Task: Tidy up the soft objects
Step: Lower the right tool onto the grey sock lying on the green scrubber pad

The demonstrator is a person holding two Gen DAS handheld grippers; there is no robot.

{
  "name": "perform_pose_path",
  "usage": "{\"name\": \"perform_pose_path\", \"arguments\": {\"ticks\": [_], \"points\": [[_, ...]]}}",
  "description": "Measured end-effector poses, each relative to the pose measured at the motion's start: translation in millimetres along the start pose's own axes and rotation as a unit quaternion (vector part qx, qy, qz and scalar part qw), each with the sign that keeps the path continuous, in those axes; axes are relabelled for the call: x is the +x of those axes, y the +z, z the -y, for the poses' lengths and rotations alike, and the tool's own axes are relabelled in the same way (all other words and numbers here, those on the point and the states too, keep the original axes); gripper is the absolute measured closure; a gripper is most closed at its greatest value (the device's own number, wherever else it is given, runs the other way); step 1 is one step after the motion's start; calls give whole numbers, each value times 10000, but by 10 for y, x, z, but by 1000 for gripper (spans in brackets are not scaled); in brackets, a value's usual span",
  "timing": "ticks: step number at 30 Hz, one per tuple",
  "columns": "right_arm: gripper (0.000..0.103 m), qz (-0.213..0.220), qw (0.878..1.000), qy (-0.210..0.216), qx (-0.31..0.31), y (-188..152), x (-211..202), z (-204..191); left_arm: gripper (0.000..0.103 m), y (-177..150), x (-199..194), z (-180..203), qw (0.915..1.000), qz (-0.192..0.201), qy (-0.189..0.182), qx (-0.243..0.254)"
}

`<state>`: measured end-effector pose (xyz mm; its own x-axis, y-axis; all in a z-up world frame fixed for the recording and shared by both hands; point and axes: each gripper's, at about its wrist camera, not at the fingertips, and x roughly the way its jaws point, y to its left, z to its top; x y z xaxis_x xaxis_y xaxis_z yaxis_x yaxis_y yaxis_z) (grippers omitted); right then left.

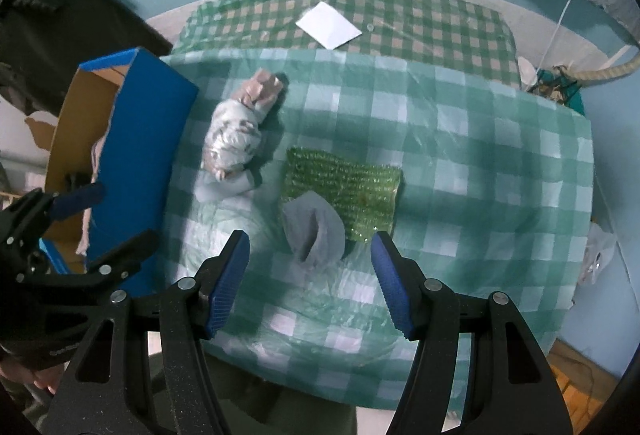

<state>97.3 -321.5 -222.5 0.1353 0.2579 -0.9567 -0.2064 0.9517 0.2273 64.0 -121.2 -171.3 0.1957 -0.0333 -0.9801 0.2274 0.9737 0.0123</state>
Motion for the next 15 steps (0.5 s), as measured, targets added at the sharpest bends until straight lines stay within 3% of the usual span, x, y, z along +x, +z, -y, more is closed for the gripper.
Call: {"name": "perform_pose_path", "arguments": {"ticks": [7,15], "points": [[39,-91,9999,58,-68,-41,153,2,26,31,187,92,9998,-65,39,168],[39,-180,9998,27,-105,-12,280,40,26,90,426,118,9998,-204,-22,39]]}}
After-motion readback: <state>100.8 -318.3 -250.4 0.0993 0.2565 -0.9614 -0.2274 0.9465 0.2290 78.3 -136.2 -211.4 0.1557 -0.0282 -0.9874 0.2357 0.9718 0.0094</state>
